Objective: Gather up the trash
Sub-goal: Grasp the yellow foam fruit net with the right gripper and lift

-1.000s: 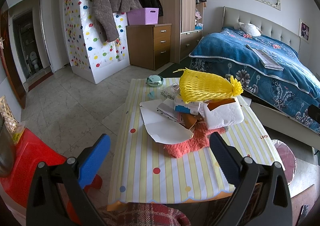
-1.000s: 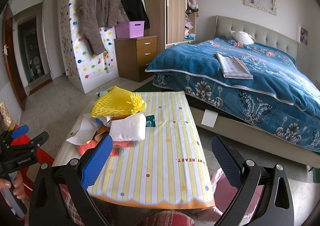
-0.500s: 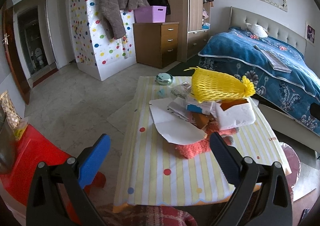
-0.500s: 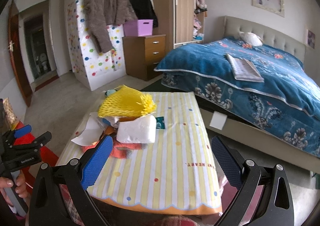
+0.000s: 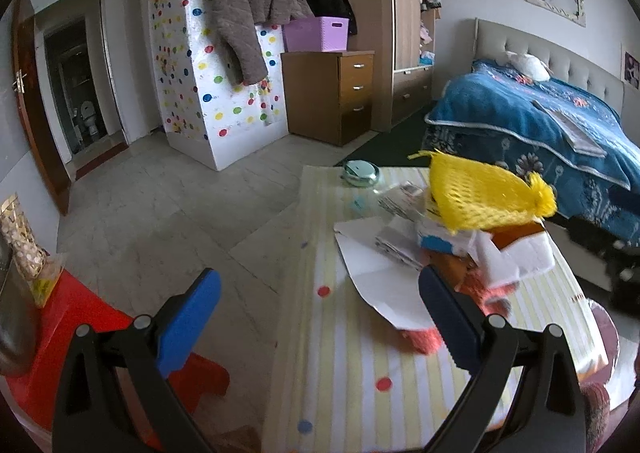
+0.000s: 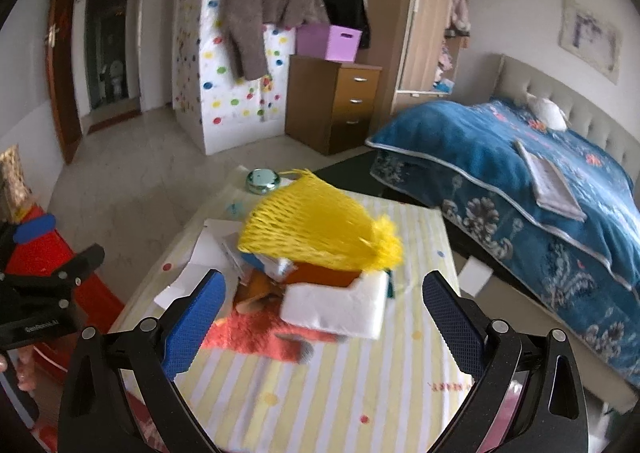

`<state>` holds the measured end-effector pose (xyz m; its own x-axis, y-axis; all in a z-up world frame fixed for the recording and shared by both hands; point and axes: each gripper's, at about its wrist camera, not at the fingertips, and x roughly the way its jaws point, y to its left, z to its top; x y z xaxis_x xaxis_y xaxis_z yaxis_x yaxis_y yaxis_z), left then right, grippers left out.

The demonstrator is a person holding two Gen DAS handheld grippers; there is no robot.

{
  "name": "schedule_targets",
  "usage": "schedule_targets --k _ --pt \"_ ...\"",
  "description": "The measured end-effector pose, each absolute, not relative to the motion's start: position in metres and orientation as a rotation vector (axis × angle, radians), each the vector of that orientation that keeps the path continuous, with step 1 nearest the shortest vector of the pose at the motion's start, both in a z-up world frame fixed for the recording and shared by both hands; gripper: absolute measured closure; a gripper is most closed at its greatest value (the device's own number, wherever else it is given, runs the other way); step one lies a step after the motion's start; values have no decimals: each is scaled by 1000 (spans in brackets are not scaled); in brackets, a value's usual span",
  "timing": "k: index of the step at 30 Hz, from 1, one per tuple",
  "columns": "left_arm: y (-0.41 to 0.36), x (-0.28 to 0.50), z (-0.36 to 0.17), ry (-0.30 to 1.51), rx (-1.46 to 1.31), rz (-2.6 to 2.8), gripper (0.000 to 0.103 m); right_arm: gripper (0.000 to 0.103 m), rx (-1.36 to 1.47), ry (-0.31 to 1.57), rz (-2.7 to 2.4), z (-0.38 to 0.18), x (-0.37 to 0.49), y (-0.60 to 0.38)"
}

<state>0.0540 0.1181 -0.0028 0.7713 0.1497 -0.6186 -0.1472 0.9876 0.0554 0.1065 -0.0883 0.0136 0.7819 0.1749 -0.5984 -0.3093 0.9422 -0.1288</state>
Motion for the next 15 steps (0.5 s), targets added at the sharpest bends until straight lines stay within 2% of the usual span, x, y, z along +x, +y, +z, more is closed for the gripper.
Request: schedule_targets --k 15 --pt "145 92 -24 714 -24 144 7 12 -280 686 271 -28 185 -10"
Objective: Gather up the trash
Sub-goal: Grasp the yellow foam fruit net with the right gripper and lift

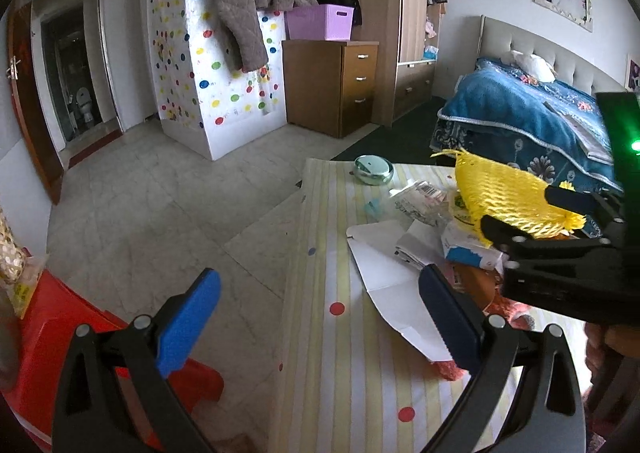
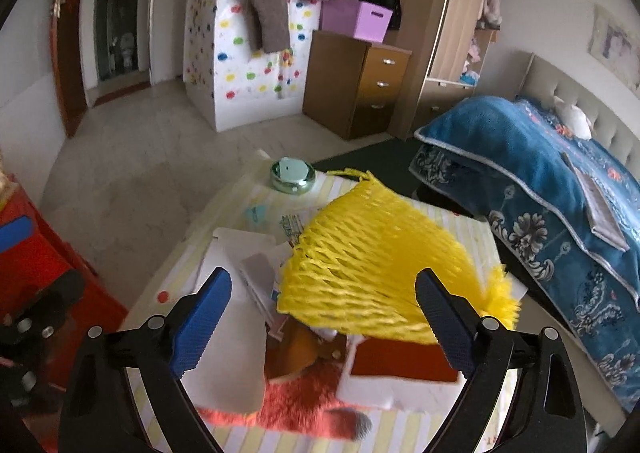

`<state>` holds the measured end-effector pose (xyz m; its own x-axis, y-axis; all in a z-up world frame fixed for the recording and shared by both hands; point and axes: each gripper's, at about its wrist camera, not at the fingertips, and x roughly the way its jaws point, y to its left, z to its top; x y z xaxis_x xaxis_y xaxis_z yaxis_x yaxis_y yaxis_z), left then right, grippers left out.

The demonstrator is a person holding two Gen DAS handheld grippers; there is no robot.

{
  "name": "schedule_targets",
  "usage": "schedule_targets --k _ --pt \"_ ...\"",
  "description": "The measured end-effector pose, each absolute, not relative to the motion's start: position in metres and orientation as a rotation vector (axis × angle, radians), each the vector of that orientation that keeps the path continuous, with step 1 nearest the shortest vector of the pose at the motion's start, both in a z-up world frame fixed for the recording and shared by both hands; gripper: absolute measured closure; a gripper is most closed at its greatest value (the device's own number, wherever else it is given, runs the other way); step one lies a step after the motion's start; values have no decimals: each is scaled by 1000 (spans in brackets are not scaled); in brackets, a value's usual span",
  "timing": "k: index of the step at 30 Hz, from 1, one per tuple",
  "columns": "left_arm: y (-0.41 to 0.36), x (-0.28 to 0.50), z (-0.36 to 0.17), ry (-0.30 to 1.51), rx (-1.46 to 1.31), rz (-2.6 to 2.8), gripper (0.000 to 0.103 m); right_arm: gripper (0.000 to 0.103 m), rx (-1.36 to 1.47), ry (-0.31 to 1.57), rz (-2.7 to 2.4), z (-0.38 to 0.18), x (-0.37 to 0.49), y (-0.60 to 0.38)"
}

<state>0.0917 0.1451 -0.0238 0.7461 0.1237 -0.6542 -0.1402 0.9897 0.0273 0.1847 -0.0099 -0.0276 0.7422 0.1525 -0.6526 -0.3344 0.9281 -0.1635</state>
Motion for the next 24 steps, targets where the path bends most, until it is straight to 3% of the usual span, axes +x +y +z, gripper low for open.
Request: schedule_targets --k 2,3,8,10,12,17,24 --pt "146 95 -28 720 -21 144 7 19 -306 695 239 -38 192 -5" --pt "145 97 -29 724 -19 144 7 31 -315 701 225 -41 196 -6" --pt "138 102 -36 745 -11 130 7 35 -320 722 185 -53 205 -14" --pt "134 100 -36 749 -4 123 7 44 -303 719 183 -50 204 -21" --pt "130 98 -35 749 2 119 7 64 -266 717 201 -44 205 -30" --pt "121 89 -26 734 20 114 7 88 -205 624 193 -9 201 -65" --pt "101 75 -9 700 39 83 7 90 -48 526 138 45 177 -138"
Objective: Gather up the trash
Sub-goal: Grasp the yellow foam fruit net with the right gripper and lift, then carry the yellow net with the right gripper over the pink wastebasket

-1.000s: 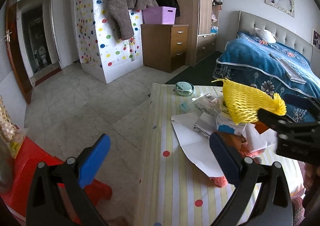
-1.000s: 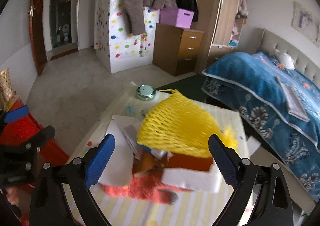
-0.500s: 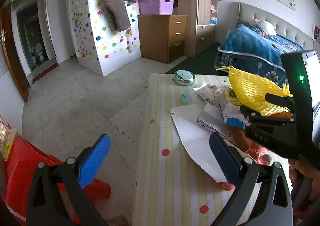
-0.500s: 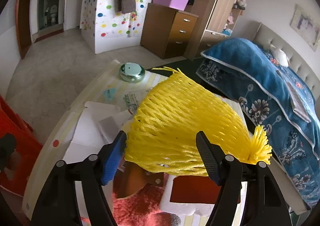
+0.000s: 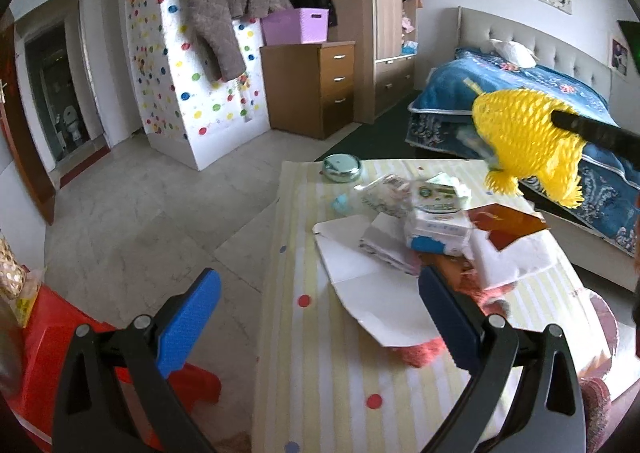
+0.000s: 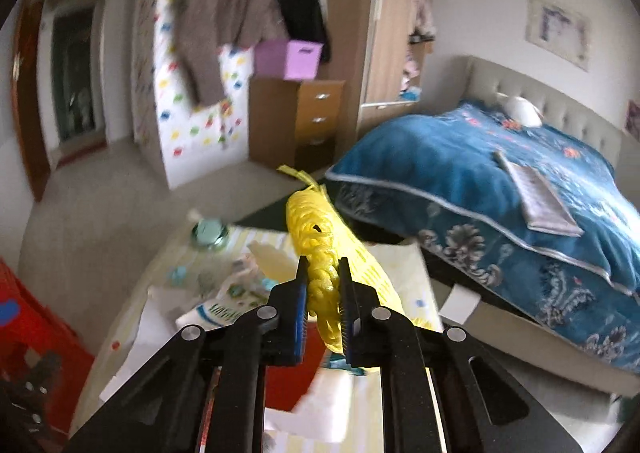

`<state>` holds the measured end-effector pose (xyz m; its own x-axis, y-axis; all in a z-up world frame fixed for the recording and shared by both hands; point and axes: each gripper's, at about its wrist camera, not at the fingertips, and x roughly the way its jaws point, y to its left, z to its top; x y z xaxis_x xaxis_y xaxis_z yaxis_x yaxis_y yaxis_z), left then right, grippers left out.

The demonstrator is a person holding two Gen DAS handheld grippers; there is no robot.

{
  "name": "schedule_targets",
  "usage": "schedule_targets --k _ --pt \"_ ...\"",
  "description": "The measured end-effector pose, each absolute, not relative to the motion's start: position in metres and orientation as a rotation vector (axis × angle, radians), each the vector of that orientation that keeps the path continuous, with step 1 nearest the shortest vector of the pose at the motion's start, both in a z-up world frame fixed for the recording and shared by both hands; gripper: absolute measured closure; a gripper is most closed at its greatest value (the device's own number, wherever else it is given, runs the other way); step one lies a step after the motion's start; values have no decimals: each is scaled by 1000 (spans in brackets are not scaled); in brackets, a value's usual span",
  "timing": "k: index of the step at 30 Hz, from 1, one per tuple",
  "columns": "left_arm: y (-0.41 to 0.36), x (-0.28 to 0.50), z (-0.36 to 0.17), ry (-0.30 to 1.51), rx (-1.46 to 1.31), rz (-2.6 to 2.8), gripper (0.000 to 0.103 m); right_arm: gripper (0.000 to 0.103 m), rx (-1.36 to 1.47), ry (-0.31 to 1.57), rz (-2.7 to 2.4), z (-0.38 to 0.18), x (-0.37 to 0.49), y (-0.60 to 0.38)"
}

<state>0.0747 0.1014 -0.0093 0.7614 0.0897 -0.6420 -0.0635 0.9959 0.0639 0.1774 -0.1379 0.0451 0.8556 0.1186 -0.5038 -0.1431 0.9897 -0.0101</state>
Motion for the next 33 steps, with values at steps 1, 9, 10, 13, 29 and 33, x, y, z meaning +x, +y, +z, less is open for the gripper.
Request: schedule_targets --k 1,9,10,13,29,33 --pt "97 73 -8 698 43 74 7 90 -33 524 136 48 175 -144" --pt "45 65 -15 692 89 -37 7 90 -3 510 117 50 122 -196" --pt "37 65 -16 687 99 -48 7 90 2 516 119 49 118 -201" --pt "9 70 -20 676 130 -106 8 90 18 532 120 42 106 -213" --pt "-61 144 -59 724 208 -216 39 89 86 598 111 5 113 -252" --pt "-67 158 -64 727 228 -223 51 89 91 609 121 1 118 -251"
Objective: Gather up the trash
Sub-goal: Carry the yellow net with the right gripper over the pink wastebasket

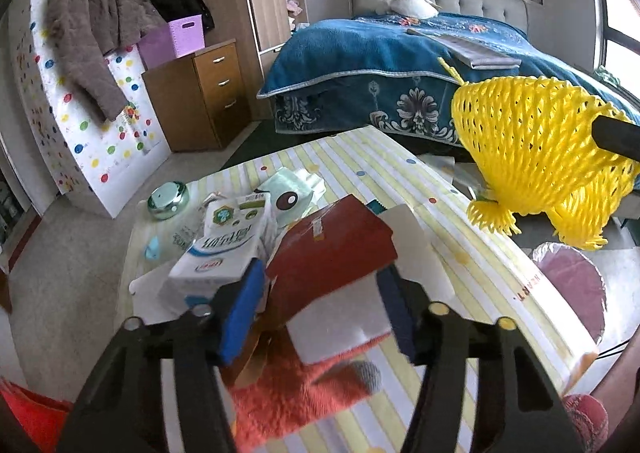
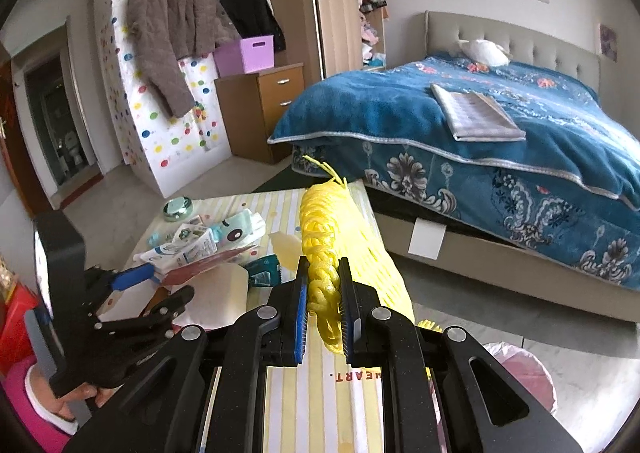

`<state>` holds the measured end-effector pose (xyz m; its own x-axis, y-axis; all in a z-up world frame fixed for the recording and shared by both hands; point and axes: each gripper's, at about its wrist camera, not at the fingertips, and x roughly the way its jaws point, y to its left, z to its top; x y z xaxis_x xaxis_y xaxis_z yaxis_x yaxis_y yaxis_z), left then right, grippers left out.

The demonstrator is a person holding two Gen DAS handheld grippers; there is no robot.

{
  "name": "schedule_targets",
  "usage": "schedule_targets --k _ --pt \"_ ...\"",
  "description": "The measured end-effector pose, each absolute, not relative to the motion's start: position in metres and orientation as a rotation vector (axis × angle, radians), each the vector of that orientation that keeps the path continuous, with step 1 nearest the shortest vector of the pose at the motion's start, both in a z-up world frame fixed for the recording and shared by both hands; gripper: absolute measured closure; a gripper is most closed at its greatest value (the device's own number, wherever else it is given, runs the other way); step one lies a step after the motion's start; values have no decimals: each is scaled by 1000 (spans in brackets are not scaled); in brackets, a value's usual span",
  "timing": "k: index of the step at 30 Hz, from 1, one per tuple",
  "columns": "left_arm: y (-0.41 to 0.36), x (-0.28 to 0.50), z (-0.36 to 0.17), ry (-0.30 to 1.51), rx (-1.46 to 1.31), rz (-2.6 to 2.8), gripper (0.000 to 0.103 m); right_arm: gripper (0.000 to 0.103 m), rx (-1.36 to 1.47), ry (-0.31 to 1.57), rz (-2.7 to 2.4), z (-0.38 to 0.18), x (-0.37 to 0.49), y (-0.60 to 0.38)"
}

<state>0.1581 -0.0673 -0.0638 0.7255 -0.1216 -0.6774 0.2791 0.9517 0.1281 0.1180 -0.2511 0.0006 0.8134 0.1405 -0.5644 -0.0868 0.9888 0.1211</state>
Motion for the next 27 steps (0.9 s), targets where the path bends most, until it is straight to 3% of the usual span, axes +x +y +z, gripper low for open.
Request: schedule_targets --k 3,7,10,19,27 --pt "-69 162 -63 716 240 -233 58 89 92 612 122 -1 117 -251" --pt "-63 169 -56 702 222 -235 92 89 94 612 114 -3 119 -252" --pt "-55 172 -44 672 200 -208 103 89 88 605 96 -5 117 -253" --pt "-46 118 26 522 35 -304 103 89 120 511 65 21 78 -273" --pt "-101 58 29 479 41 -468 103 89 159 515 9 22 23 -304"
